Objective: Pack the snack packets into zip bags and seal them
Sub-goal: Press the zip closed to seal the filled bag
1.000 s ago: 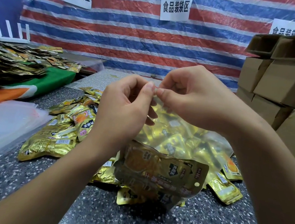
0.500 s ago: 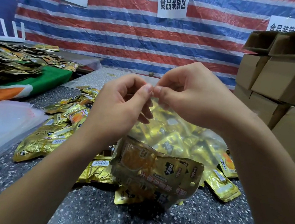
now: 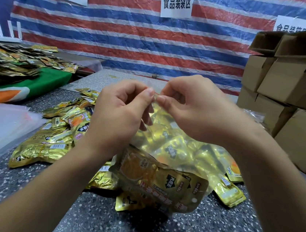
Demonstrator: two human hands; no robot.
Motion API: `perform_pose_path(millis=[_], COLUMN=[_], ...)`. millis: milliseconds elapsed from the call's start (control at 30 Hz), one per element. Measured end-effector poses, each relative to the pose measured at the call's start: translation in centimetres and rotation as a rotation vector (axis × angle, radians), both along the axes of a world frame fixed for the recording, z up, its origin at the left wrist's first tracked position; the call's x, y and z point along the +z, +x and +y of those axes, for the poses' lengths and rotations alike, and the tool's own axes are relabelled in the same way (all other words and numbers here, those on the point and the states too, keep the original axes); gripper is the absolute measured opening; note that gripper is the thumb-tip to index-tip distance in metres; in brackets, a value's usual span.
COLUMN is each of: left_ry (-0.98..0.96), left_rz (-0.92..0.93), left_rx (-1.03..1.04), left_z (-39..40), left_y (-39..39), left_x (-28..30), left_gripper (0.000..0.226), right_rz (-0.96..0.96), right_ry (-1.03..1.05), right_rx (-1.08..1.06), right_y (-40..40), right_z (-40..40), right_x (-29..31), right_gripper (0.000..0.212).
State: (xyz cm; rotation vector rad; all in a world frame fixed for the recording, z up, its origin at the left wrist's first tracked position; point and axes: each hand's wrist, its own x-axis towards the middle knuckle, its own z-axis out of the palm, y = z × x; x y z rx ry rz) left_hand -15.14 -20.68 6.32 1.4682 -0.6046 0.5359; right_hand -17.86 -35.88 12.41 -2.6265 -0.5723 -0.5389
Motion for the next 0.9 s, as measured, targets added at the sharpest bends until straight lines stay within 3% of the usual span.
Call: perform_pose_path(millis=[333,767,900], left_ry=[-0.121,-0.116,-0.112], left_rz=[-0.077,-0.136,-0.151], left_rx=[0.137,0.209,0.21], left_z=[1.0,1.8,1.9], left_y=[-0.9,-0.5,-0.5], left_x=[0.0,0.1,0.1], left_gripper=[0.025,0.027,0.027], right_rz=[-0.026,-0.057,-0.099], right_ry=[-0.005,-0.018,-0.025], right_rx=[0.013,0.036,0.098], right_y=[-1.0,-1.6,-1.7], right_z=[-2.0,-5.7,-6.0], right_x=[-0.9,-2.7,-3.0], right_gripper=[0.022,0.016,0.023])
